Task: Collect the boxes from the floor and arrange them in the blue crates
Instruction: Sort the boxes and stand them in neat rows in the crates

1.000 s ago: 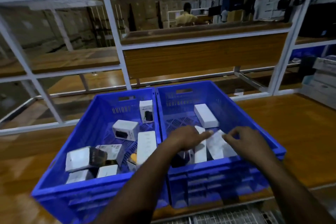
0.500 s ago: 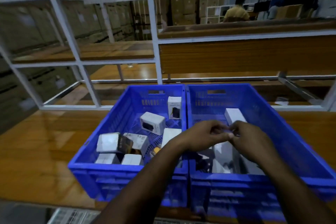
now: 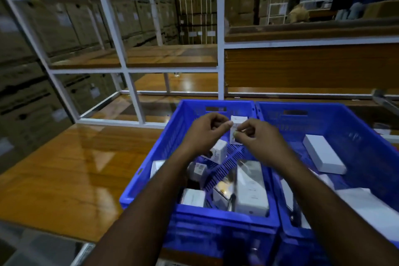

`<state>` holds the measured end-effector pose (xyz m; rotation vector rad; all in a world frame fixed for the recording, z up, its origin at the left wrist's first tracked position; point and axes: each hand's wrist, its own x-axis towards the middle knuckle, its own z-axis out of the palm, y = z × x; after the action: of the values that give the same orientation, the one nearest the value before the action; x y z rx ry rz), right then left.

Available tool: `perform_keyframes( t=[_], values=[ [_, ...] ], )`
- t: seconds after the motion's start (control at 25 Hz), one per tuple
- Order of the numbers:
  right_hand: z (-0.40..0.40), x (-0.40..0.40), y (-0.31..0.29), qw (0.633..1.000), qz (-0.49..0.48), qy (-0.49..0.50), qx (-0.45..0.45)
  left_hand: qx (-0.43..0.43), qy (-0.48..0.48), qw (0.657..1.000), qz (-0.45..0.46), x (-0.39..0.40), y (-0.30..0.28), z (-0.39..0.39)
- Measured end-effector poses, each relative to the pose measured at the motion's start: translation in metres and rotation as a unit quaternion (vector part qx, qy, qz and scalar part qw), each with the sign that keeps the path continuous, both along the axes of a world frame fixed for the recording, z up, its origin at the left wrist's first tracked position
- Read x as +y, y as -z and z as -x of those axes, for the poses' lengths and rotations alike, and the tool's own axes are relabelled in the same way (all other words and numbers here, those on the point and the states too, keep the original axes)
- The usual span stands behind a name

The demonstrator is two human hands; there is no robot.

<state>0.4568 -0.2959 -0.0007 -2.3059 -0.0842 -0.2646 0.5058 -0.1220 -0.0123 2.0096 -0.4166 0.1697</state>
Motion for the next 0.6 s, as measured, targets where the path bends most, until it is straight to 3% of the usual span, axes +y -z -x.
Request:
perform_keyframes(
  t=[0.4, 0.6],
  values=[
    [-0.074, 0.052, 0.005, 0.992, 0.063, 0.051, 0.096, 0.062, -0.033, 0.998, -0.009, 0.075, 0.016, -0.124],
    [-0.114, 0.056, 0.022, 0.962, 0.186, 0.024, 0.198, 0.125, -0.034, 0.991, 0.043, 0.075, 0.039, -0.153]
  ],
)
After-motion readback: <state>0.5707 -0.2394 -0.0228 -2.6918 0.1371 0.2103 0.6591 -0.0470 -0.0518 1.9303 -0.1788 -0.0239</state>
